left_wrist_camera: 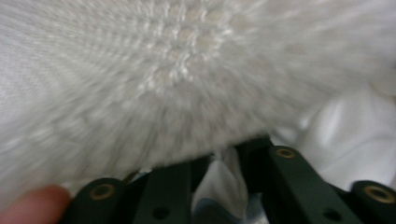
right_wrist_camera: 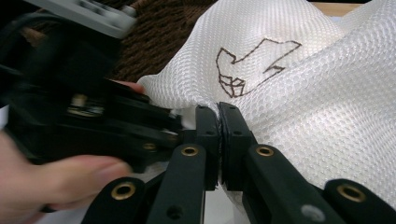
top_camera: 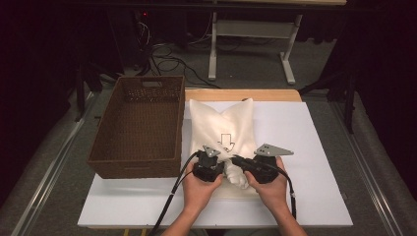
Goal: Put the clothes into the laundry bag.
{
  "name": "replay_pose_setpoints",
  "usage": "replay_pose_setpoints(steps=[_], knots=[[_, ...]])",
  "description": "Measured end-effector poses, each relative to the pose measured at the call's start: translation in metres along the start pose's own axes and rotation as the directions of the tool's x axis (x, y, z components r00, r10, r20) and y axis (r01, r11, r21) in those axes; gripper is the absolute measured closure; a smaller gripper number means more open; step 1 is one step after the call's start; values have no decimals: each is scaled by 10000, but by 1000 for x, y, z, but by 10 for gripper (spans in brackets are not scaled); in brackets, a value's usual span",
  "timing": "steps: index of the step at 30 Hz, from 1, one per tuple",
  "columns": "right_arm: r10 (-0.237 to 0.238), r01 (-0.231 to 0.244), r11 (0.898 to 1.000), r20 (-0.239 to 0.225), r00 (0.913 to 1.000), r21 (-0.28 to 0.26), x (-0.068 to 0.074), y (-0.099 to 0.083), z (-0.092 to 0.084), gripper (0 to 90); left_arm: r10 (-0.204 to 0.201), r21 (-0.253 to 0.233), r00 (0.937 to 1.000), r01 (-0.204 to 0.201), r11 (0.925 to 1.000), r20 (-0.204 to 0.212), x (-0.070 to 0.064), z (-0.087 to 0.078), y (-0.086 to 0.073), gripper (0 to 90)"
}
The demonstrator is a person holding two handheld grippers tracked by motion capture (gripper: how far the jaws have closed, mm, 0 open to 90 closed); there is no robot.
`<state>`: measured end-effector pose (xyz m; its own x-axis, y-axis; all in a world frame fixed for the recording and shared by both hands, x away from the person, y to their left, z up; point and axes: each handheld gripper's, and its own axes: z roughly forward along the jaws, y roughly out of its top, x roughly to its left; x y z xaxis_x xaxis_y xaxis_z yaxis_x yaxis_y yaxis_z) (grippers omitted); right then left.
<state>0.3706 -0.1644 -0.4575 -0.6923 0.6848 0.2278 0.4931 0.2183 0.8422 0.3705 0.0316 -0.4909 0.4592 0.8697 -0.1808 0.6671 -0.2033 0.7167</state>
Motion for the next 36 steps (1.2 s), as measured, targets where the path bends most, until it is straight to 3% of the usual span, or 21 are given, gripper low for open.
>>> replay_pose_setpoints(steps=[3, 5, 8, 11, 13, 15, 17, 19, 21, 23, 27, 30, 31, 32, 34, 36], knots=[[62, -62, 10000, -15, 10000, -39, -3, -1, 0, 884, -104, -208, 9997, 109, 9997, 225, 1, -14, -3, 620], [119, -119, 9999, -41, 9999, -78, -6, -1, -1, 884, -13, -627, 9981, 51, 9980, 614, -1, -36, -11, 566], [91, -91, 9999, -11, 10000, -86, -5, 0, -1, 882, 246, -756, 9928, -158, 9970, 1170, -10, -47, -18, 509], [106, -106, 9999, 9, 9999, -94, -5, 0, 0, 881, 909, -320, 9860, -873, 9957, 1397, -27, -36, -25, 449], [100, -100, 9999, -4, 10000, -84, -5, 0, 0, 881, 1152, 154, 9864, -1178, 9929, 1170, -35, -21, -25, 385], [97, -97, 10000, 12, 10000, -14, -4, -1, 1, 881, 735, 408, 9911, -785, 9961, 1107, -38, -7, -20, 361], [57, -57, 10000, 23, 10000, -15, -3, -2, 2, 881, 639, 583, 9950, -685, 9959, 772, -40, 7, -12, 392], [115, -115, 9999, 1, 9999, -31, -3, -2, 1, 882, 901, 524, 9957, -911, 9945, 221, -42, 13, -10, 531], [348, -348, 9994, -36, 9994, -7, -4, -1, 0, 882, 1303, 397, 9914, -1306, 9906, 97, -43, 15, -7, 696], [399, -399, 9992, -56, 9992, -6, -4, -1, 0, 883, 1333, 326, 9911, -1333, 9905, 37, -41, 15, -3, 812], [326, -327, 9995, -36, 9995, -7, -2, -1, 0, 884, 865, -368, 9953, -881, 9954, -431, -30, 16, 3, 838], [562, -562, 9984, -3, 9984, 21, -3, -1, -1, 884, 706, -390, 9900, -759, 9964, -1218, -20, 25, 5, 837], [562, -562, 9984, -3, 9984, 21, -3, -1, -1, 884, 706, -390, 9900, -759, 9964, -1218, -20, 25, 5, 836], [551, -552, 9984, 47, 9985, 104, -3, -1, 1, 884, 526, -318, 9852, -585, 9978, -1633, -12, 32, 5, 832], [591, -592, 9982, 108, 9982, 127, -4, -3, 2, 884, 617, -391, 9858, -686, 9969, -1564, -13, 31, 5, 827], [647, -648, 9979, 114, 9978, 60, -6, -3, 2, 884, 1024, -454, 9891, -1077, 9932, -1056, -15, 24, 2, 798]])
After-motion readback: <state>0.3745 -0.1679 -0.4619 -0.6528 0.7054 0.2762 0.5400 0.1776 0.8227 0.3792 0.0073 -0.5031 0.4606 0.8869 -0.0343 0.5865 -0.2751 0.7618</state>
